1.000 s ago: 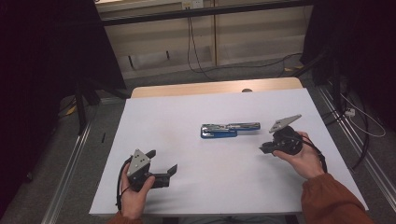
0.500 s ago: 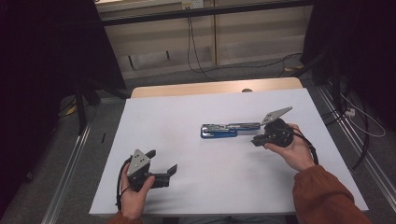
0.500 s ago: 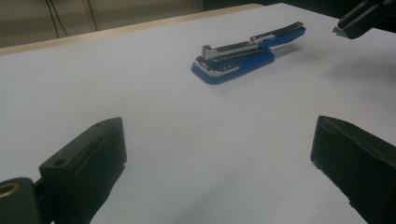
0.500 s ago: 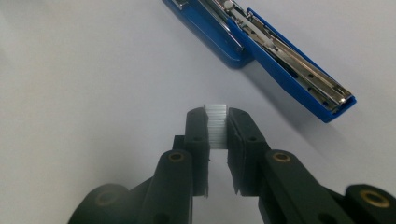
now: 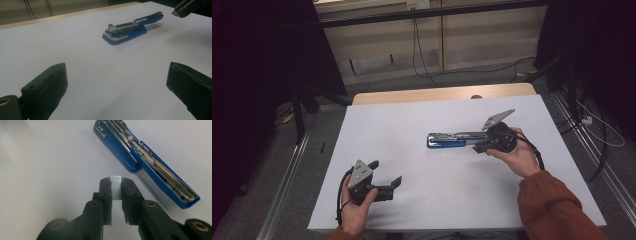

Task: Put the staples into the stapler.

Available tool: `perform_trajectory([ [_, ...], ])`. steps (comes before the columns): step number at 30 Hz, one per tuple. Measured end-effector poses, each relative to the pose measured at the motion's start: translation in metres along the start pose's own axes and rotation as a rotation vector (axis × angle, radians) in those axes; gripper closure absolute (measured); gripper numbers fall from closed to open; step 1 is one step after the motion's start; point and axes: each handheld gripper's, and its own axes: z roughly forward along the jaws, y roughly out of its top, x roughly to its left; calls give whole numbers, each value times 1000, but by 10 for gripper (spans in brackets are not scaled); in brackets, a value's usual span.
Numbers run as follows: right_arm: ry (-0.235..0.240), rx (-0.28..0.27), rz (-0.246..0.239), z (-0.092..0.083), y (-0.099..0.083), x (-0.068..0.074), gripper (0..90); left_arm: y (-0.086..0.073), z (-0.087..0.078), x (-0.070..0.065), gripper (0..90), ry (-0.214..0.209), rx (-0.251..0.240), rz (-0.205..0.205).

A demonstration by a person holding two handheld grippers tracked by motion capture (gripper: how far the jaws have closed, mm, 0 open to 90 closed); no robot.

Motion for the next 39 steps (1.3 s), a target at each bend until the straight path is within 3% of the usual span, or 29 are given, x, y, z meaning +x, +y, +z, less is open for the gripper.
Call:
perform_trajectory([
  [13,21,-18,-51,10,25,0,793,-1,2,1,36,-7,13,-5],
  [34,39,-24,-63,21,55,-6,793,0,1,0,36,-13,-3,-3],
  [39,46,-15,-71,31,63,-8,793,0,1,0,36,-12,1,-7],
])
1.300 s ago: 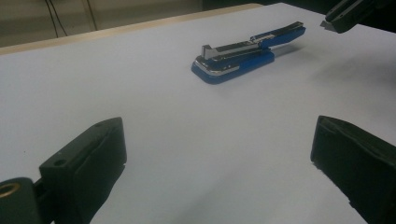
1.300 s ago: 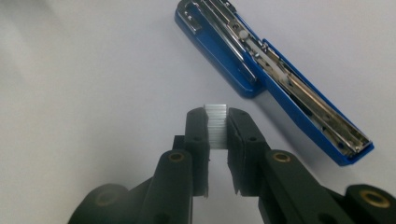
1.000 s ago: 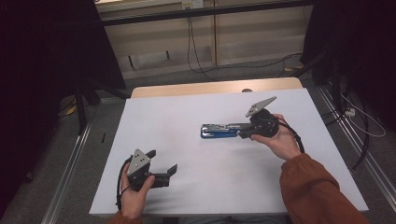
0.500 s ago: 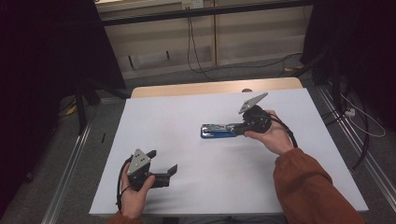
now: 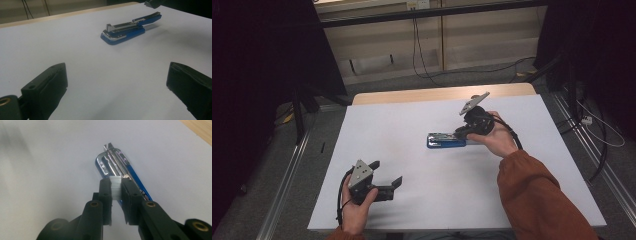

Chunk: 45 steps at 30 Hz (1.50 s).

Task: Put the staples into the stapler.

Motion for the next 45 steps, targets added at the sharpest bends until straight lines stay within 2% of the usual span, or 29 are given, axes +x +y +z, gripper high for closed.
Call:
perform_trajectory([
  [8,12,10,-1,14,7,-3,793,0,0,0,36,-2,3,2],
  [11,-11,-7,-1,18,13,-2,793,-1,2,-1,36,-1,12,4],
  [17,-9,1,7,26,16,-3,793,-1,2,0,36,-8,14,1],
  [20,6,-14,-17,30,18,-4,793,-1,2,0,36,-11,13,2],
  [22,-1,-17,-26,31,20,-5,793,-1,2,0,36,-11,18,2],
  [28,2,-23,-36,37,23,-7,793,-1,2,0,36,-9,15,3],
  [34,13,-24,-1,45,25,-10,793,-1,2,0,36,-11,18,3],
  [41,24,-24,-23,54,29,-12,793,-1,2,0,36,-8,21,1],
  [43,28,-28,-40,57,30,-11,793,-1,2,0,36,-11,18,1],
  [44,46,-34,-63,59,31,-10,793,-1,2,0,36,-10,21,2],
  [45,46,-34,-63,59,31,-10,793,-1,2,0,36,-10,20,0],
])
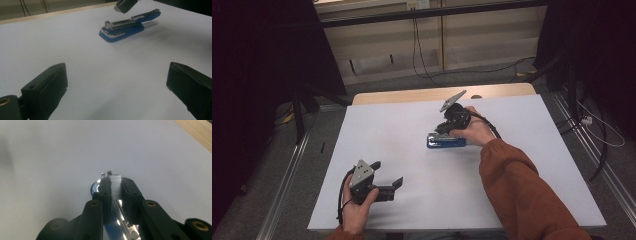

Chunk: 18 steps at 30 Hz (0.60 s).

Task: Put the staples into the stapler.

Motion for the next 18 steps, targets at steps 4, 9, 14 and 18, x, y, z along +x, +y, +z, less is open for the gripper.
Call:
perform_trajectory([
  [4,16,-13,-29,3,2,2,793,0,0,1,36,-3,-3,-4],
  [9,62,-10,-46,11,-1,-2,793,0,0,1,36,-3,-1,-5],
  [14,73,-3,-60,15,-4,-6,793,0,1,1,36,-7,1,-6],
  [18,87,-7,-90,17,-5,-7,793,0,0,1,36,-8,0,-5],
])
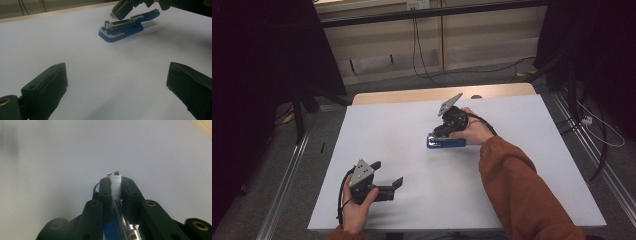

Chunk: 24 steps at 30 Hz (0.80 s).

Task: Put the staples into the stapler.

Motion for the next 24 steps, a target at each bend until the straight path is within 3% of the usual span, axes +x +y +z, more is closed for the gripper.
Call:
perform_trajectory([
  [2,6,-12,-20,0,1,-1,793,0,0,0,36,-2,0,-2],
  [18,13,44,-135,4,12,-4,793,0,1,0,36,-9,4,2],
  [24,20,55,-146,7,12,-6,793,0,1,0,36,-9,4,-1],
])
